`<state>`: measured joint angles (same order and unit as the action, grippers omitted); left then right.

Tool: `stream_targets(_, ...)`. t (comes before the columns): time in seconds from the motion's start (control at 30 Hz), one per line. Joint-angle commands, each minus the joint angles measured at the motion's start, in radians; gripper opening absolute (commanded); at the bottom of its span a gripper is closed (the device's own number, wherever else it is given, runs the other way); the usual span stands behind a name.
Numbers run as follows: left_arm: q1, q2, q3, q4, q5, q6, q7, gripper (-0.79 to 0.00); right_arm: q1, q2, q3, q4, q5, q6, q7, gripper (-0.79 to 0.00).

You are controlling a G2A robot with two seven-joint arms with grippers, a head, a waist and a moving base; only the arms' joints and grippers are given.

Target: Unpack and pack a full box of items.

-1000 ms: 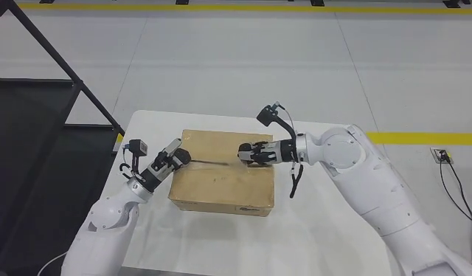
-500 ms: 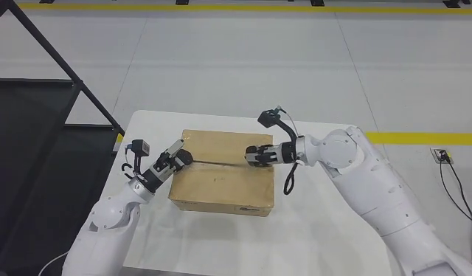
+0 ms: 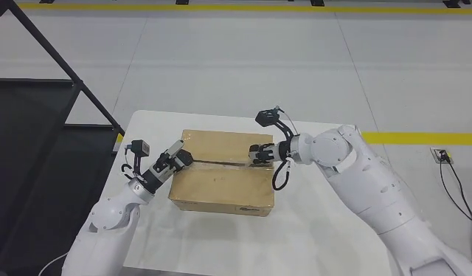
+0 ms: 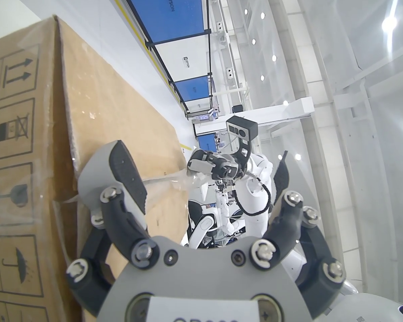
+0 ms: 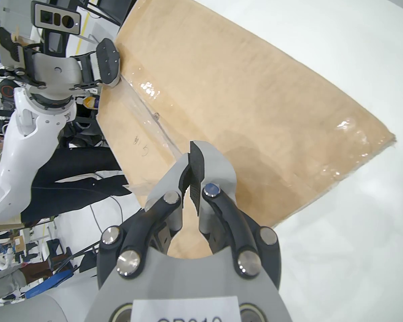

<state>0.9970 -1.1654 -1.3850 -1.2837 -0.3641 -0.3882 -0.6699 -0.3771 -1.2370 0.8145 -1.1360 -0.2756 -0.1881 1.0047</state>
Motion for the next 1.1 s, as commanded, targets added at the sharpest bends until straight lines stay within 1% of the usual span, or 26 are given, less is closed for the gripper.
stream_targets(0.0,0.002,0.000,0.000,-0.002,-0.001,-0.001,0.000,0.000,-0.004,0.001,-0.003,-0.014,-0.018,0.000,0.007,-0.748)
stream_targets(0.03,0.003,0.000,0.000,-0.002,-0.001,-0.001,0.000,0.000,-0.005,0.001,-0.002,-0.018,-0.021,-0.001,0.012,-0.714)
stream_targets(0.07,0.003,0.000,0.000,-0.003,-0.001,-0.001,0.000,0.000,-0.006,0.002,0.000,-0.024,-0.025,-0.003,0.016,-0.659)
stream_targets(0.1,0.004,0.000,0.000,-0.003,-0.001,-0.001,0.000,0.000,-0.008,0.003,0.002,-0.030,-0.028,-0.004,0.018,-0.628)
stream_targets(0.17,0.005,0.000,-0.001,-0.005,-0.001,-0.001,0.000,0.000,-0.014,0.007,0.010,-0.042,-0.037,-0.004,0.022,-0.523)
stream_targets(0.23,0.006,0.000,-0.001,-0.007,-0.003,-0.002,0.000,0.000,-0.023,0.011,0.020,-0.058,-0.045,-0.004,0.022,-0.465)
stream_targets(0.3,0.007,0.001,-0.001,-0.008,-0.002,-0.004,-0.001,0.000,-0.032,0.016,0.032,-0.072,-0.056,-0.004,0.023,-0.443)
stream_targets(0.37,0.008,0.001,-0.001,-0.010,-0.003,-0.004,-0.002,0.000,-0.042,0.021,0.042,-0.088,-0.073,0.002,0.021,-0.459)
stream_targets(0.53,0.010,0.000,0.002,-0.016,-0.005,-0.004,-0.002,0.000,-0.075,0.035,0.078,-0.137,-0.116,0.026,-0.018,-0.446)
stream_targets(0.6,0.011,0.000,0.002,-0.019,-0.004,-0.005,-0.002,0.000,-0.099,0.042,0.107,-0.172,-0.125,0.021,-0.065,-0.456)
stream_targets(0.7,0.014,0.001,0.001,-0.024,-0.004,-0.006,-0.001,0.000,-0.156,0.055,0.150,-0.248,-0.141,-0.018,-0.140,-0.502)
stream_targets(0.77,0.016,0.001,0.000,-0.027,-0.006,-0.006,-0.002,0.000,-0.199,0.063,0.171,-0.303,-0.156,-0.053,-0.181,-0.499)
stream_targets(0.8,0.016,0.001,-0.001,-0.027,-0.006,-0.006,-0.002,0.000,-0.218,0.067,0.178,-0.329,-0.153,-0.081,-0.185,-0.548)
stream_targets(0.87,0.018,0.001,-0.002,-0.029,-0.006,-0.007,0.000,0.000,-0.244,0.073,0.188,-0.352,-0.138,-0.119,-0.160,-0.733)
stream_targets(0.9,0.018,0.001,-0.002,-0.029,-0.006,-0.007,0.000,0.000,-0.250,0.075,0.188,-0.358,-0.126,-0.128,-0.135,-0.785)
stream_targets(0.97,0.019,0.001,-0.002,-0.030,-0.006,-0.006,0.001,0.000,-0.252,0.076,0.182,-0.358,-0.103,-0.144,-0.086,-0.785)
stream_targets(1.07,0.019,0.001,-0.002,-0.031,-0.008,-0.005,-0.002,0.000,-0.244,0.074,0.167,-0.336,-0.089,-0.136,-0.052,-0.785)
